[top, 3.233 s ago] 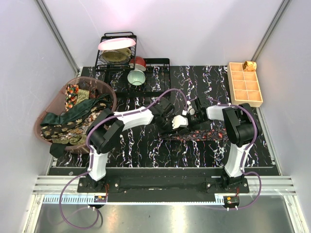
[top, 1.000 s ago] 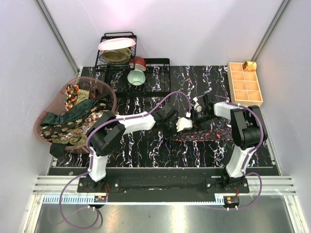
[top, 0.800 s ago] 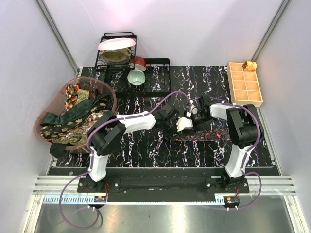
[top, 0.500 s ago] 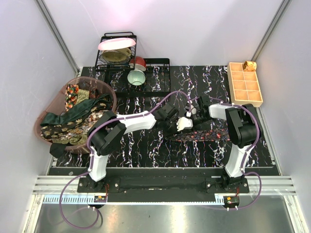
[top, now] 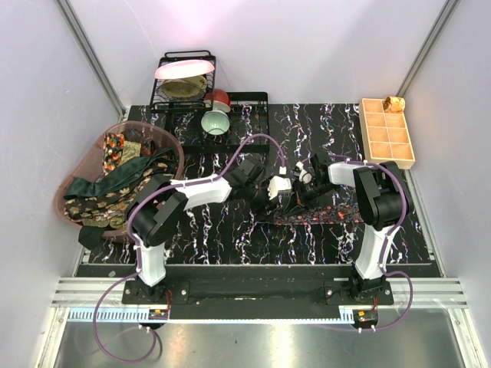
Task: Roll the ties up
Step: Roll the tie at the center of the board.
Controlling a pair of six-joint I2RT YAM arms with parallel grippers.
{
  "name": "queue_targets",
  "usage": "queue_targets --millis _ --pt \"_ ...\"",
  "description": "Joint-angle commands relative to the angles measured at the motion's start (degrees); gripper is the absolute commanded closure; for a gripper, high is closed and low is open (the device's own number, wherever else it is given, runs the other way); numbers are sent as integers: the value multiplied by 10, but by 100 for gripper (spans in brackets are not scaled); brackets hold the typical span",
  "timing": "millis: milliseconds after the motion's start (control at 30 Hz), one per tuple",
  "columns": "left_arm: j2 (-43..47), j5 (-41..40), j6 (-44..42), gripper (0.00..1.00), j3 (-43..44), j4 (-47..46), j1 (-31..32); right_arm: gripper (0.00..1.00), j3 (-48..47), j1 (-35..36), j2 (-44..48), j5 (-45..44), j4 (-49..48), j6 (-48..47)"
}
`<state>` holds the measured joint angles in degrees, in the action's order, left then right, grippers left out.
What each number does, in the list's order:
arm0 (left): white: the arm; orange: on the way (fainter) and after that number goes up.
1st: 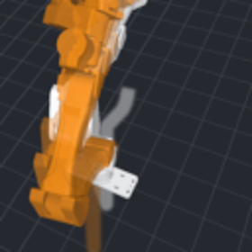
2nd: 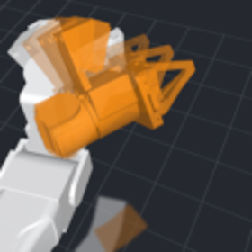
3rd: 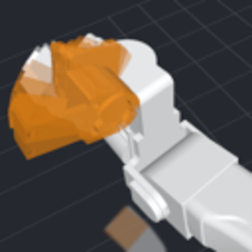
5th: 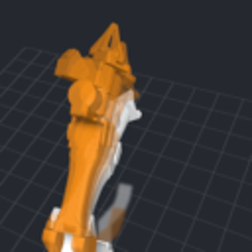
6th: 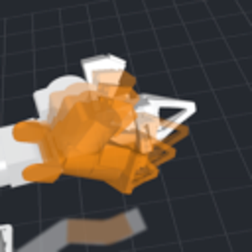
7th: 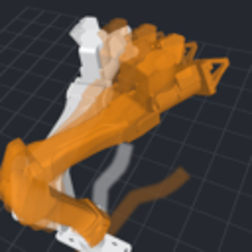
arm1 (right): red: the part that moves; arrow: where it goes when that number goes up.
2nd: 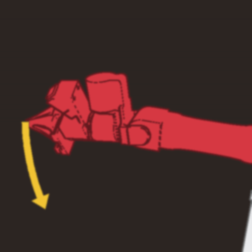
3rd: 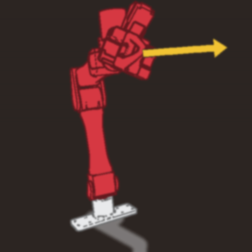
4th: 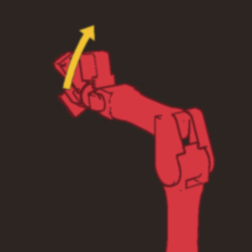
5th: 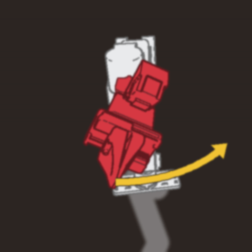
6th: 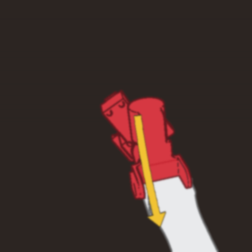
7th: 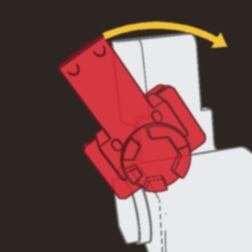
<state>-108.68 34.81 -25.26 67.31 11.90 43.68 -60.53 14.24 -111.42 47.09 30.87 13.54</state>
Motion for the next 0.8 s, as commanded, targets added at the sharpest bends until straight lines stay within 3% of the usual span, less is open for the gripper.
queue_targets --millis 0,200,500,667,767 --pt "13 73 17 23 -10 -74 -4 100 -14 0 -2 -82 16 -32" --pt "-22 62 47 21 -9 -117 1 100 -15 0 -11 -109 16 -31" --pt "-42 41 61 30 -20 -144 14 100 -10 1 -22 -116 10 -20" --pt "-53 18 44 60 -3 -101 23 99 -13 2 -16 -90 13 -18" --pt "-44 -21 10 71 -1 -56 29 81 -20 -9 4 -54 30 -21"
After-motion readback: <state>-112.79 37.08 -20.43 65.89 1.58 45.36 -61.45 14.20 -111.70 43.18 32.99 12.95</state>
